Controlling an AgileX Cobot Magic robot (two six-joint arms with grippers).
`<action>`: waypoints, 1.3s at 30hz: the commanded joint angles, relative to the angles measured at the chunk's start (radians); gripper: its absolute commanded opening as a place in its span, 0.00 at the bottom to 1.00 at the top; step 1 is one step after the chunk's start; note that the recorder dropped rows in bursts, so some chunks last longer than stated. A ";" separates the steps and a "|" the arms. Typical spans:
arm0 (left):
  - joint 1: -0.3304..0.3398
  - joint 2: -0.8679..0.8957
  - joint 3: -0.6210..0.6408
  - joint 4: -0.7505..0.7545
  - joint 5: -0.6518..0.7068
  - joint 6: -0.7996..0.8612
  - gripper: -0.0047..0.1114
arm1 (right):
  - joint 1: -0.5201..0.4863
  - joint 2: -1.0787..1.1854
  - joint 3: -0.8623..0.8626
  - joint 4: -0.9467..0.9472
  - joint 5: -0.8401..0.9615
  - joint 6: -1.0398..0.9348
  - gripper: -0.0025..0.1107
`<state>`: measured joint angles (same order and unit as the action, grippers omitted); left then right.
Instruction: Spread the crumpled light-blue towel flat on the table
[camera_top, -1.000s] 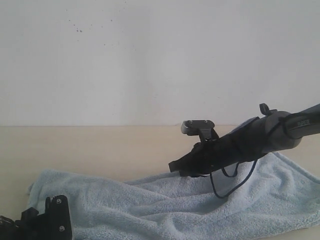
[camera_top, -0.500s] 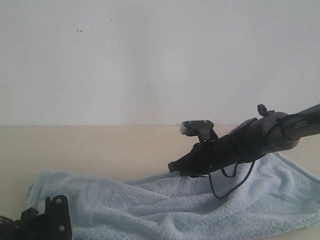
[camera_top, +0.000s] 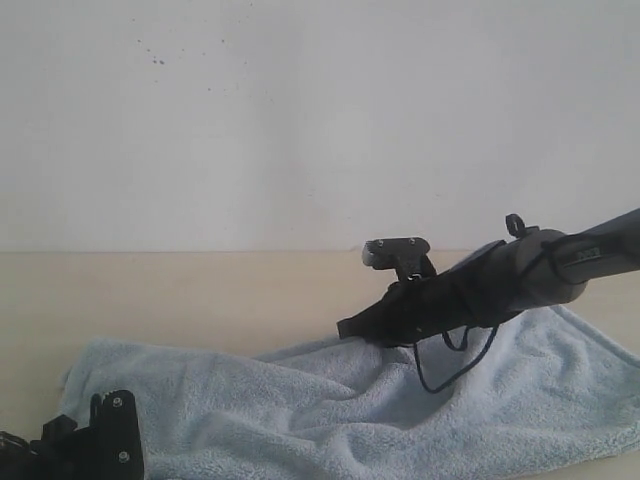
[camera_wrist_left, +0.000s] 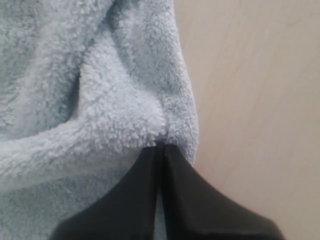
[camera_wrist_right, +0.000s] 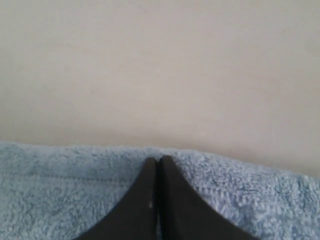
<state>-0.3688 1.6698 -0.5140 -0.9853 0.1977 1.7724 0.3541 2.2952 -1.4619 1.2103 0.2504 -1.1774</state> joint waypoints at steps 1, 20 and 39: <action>-0.002 0.003 0.001 -0.001 -0.026 -0.002 0.07 | -0.005 0.070 -0.052 -0.012 -0.041 -0.014 0.02; -0.002 -0.087 0.001 -0.013 -0.035 -0.007 0.07 | -0.009 0.151 -0.345 -0.012 0.007 -0.001 0.02; -0.002 -0.300 -0.001 -0.306 -0.183 -0.240 0.07 | -0.471 -0.179 -0.341 -1.142 0.853 1.038 0.02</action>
<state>-0.3688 1.3733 -0.5122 -1.1963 0.1252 1.6165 -0.0197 2.1240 -1.8175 0.2331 0.8867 -0.2617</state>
